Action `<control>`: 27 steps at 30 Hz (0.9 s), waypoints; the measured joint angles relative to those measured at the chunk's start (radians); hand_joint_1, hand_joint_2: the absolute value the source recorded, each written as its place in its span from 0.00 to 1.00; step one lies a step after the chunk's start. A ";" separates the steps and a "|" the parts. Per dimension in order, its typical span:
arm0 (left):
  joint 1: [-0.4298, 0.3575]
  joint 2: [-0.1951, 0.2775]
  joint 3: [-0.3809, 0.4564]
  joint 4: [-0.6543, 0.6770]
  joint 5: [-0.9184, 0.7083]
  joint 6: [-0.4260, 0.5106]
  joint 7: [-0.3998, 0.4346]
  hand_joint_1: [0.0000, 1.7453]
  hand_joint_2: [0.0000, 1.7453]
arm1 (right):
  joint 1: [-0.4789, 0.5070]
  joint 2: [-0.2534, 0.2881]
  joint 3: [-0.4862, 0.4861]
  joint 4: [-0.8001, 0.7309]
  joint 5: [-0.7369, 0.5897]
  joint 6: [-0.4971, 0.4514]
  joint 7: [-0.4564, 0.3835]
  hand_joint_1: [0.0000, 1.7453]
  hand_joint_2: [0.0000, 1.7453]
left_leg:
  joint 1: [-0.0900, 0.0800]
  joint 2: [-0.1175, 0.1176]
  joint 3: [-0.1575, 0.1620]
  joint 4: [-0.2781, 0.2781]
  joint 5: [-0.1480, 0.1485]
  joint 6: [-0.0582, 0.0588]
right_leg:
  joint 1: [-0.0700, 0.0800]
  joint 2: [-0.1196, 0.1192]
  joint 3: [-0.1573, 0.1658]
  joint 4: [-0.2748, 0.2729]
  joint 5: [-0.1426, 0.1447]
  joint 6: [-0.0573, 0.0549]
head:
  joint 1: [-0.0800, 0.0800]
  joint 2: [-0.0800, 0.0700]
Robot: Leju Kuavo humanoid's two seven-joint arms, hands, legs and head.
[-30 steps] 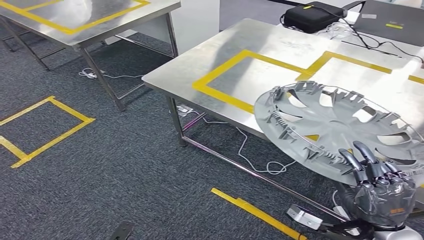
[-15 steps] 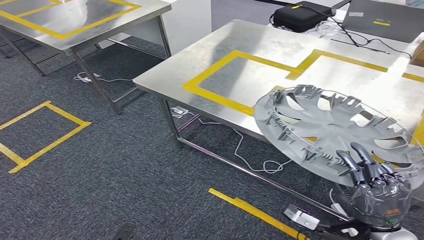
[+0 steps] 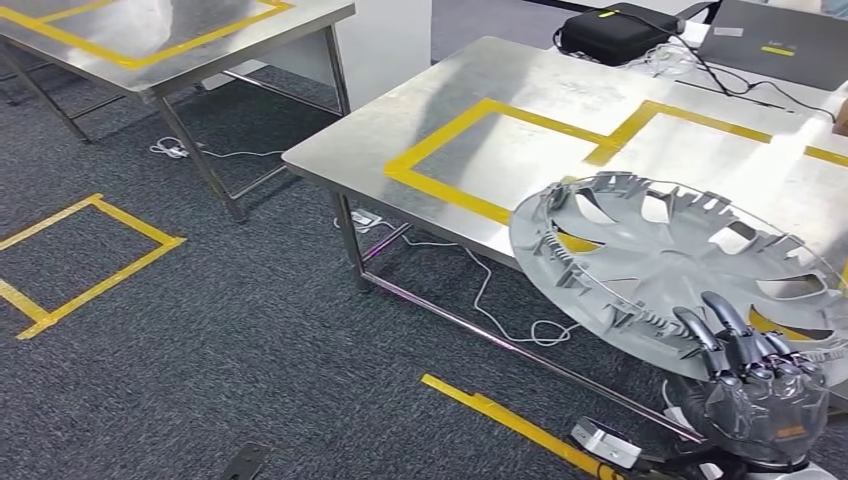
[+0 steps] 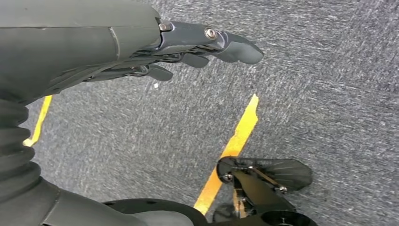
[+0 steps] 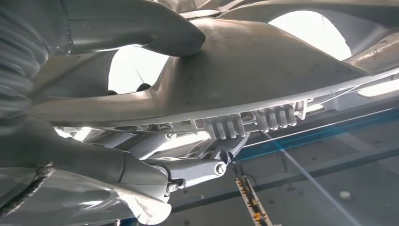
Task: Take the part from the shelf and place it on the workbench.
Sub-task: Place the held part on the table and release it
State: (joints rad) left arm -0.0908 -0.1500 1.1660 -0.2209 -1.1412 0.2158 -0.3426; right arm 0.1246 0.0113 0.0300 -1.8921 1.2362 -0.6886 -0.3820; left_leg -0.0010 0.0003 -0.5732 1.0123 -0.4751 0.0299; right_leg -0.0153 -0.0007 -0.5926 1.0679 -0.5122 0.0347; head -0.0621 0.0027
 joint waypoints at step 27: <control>0.000 0.002 0.003 0.000 0.003 -0.012 0.003 0.00 1.00 | -0.023 0.011 -0.001 0.003 0.022 0.000 0.042 1.00 1.00 | 0.002 -0.002 0.000 -0.007 -0.002 0.012 | 0.002 0.001 -0.123 0.214 -0.097 0.015 | 0.002 0.000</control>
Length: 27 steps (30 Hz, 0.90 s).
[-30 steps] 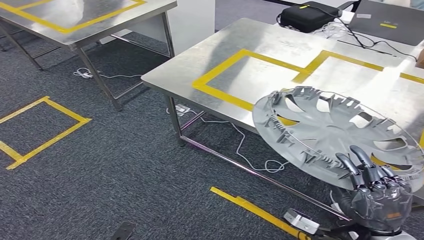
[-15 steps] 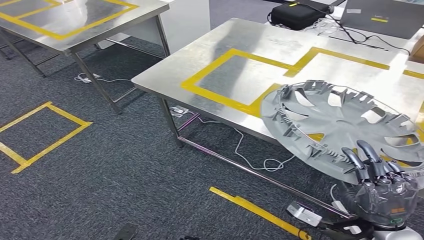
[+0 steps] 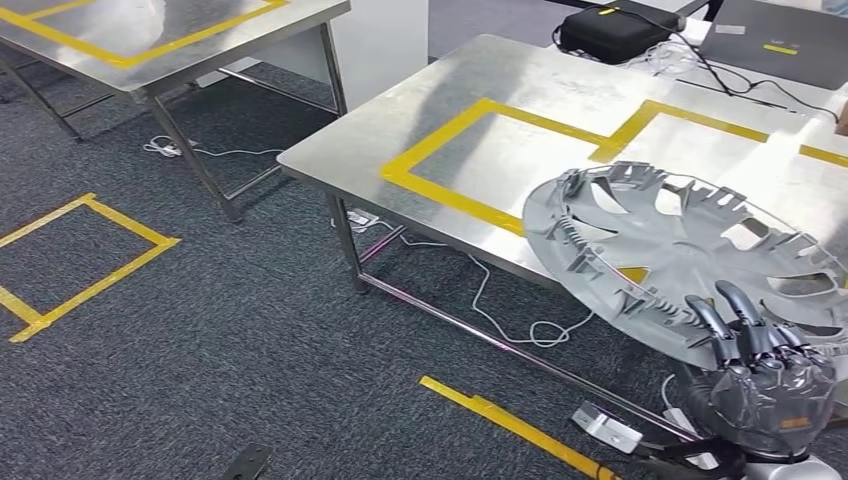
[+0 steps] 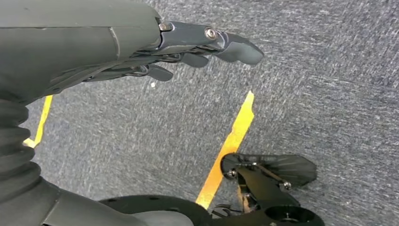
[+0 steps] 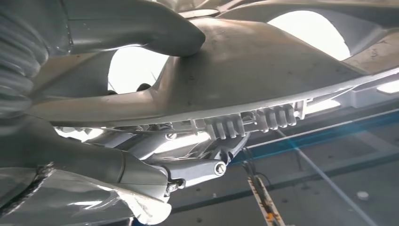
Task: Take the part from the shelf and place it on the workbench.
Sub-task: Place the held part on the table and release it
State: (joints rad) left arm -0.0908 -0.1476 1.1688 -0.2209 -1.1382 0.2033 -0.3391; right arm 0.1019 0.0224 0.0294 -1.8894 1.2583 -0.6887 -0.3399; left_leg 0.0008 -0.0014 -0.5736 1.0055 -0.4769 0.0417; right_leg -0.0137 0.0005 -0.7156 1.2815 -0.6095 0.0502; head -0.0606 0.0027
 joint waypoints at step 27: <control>0.001 0.000 0.001 0.000 -0.001 0.004 -0.002 0.00 1.00 | 0.002 -0.004 0.004 0.004 0.001 0.000 0.033 1.00 1.00 | 0.001 -0.004 0.003 0.005 -0.007 -0.003 | 0.002 0.001 0.140 -0.133 0.003 -0.008 | 0.001 0.000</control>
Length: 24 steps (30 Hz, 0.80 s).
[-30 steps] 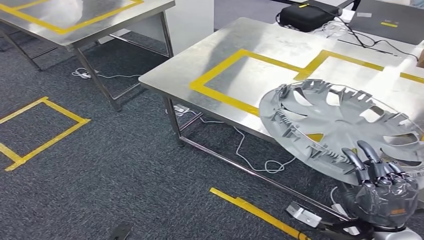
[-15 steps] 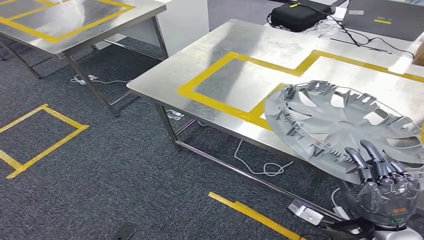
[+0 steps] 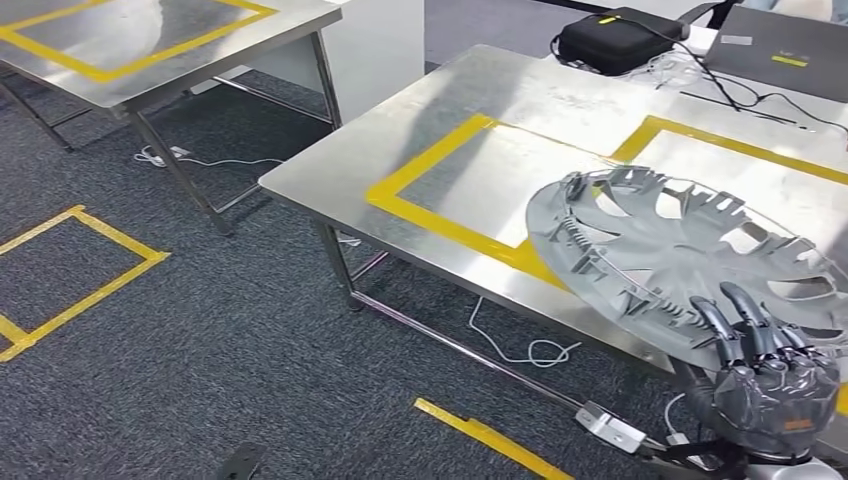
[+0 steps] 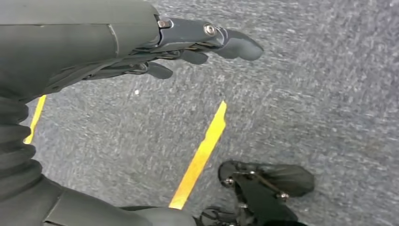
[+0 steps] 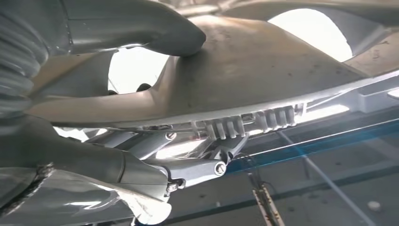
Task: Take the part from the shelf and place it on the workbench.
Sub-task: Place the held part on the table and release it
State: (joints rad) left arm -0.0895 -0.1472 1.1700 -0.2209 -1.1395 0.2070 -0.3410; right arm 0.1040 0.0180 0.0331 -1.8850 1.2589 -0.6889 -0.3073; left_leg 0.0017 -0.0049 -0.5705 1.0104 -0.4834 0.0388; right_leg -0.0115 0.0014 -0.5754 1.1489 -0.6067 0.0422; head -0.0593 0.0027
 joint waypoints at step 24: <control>-0.004 0.003 0.002 0.000 -0.006 -0.025 -0.036 0.00 1.00 | -0.036 -0.110 0.031 0.251 -0.113 0.058 0.141 1.00 1.00 | -0.015 0.001 -0.024 0.049 -0.021 -0.011 | 0.015 0.001 -0.005 -0.117 0.104 -0.050 | -0.004 0.000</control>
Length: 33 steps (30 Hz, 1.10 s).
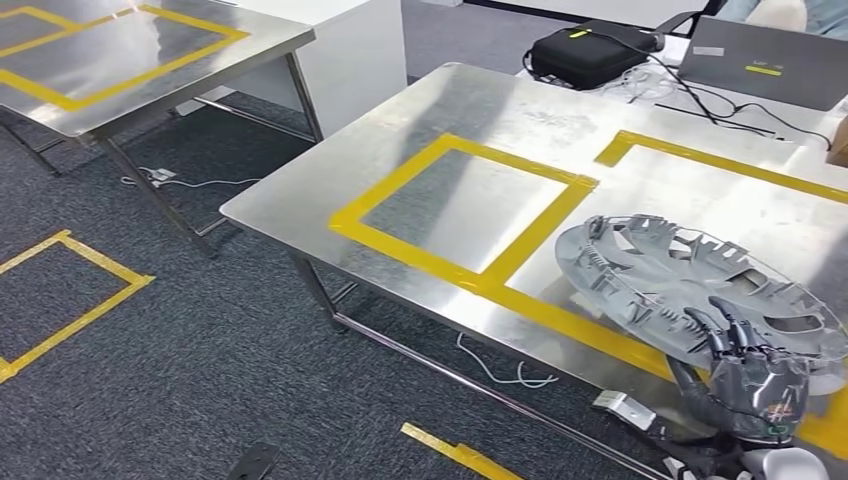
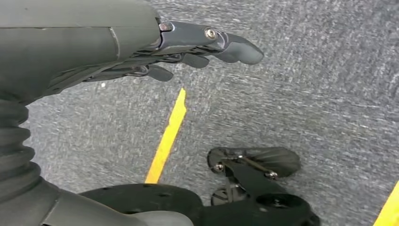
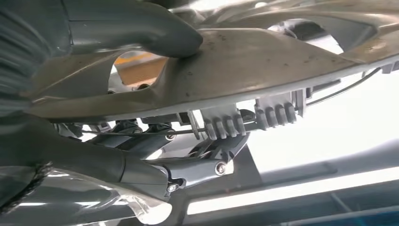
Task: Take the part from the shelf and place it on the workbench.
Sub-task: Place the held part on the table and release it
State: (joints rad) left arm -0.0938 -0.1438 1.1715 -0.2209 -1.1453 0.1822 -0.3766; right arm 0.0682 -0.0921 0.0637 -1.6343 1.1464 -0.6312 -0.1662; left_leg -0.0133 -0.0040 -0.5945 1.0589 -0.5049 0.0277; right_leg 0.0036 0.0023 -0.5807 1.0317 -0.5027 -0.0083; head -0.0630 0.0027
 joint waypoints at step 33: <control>-0.001 -0.004 -0.001 0.000 -0.009 0.103 0.046 0.00 0.00 | 0.004 -0.042 -0.003 0.107 -0.168 0.040 -0.094 0.00 0.00 | 0.019 0.000 -0.103 0.244 -0.090 -0.041 | -0.025 -0.002 0.014 -0.018 0.001 0.013 | -0.007 0.000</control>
State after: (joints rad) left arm -0.0944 -0.1481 1.1706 -0.2209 -1.1542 0.2854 -0.3303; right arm 0.0720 -0.1337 0.0610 -1.5275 0.9784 -0.5911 -0.2601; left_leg 0.0052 -0.0037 -0.6977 1.3026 -0.5947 -0.0131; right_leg -0.0210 -0.0002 -0.5666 1.0134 -0.5022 0.0045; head -0.0700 0.0027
